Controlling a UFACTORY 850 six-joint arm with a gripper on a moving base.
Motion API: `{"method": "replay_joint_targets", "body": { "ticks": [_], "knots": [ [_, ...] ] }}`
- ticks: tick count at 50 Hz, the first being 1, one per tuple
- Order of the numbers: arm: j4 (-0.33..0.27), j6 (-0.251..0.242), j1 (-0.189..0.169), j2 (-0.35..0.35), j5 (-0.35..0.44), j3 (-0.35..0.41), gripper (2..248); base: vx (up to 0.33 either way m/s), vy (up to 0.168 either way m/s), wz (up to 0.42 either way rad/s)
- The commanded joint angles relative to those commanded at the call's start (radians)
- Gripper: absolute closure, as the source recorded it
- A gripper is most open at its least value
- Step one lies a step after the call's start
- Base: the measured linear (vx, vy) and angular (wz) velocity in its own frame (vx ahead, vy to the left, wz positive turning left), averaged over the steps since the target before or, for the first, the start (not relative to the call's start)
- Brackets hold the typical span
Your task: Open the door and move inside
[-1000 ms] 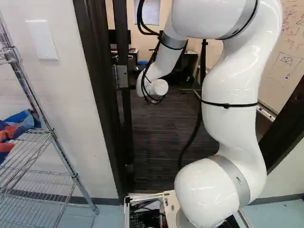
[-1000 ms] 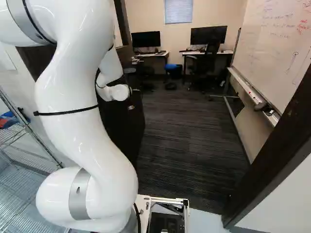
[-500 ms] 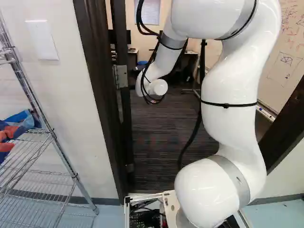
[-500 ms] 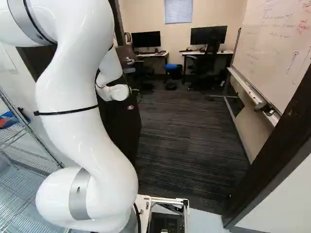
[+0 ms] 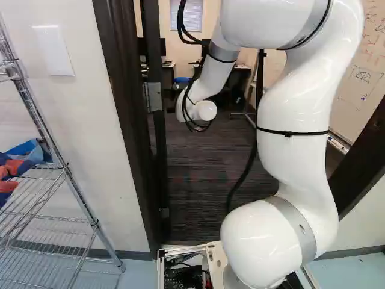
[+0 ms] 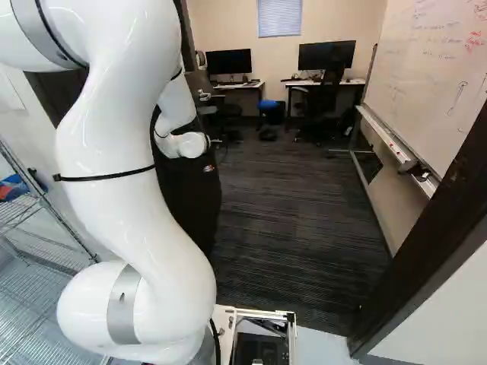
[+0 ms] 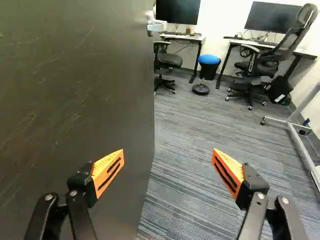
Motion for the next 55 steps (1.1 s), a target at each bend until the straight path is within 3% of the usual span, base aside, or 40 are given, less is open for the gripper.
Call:
{"method": "replay_joint_targets", "body": {
  "ticks": [55],
  "knots": [
    [-0.007,0.000,-0.154,0.144,0.000,0.168,3,0.000,0.000,0.000]
  ]
}}
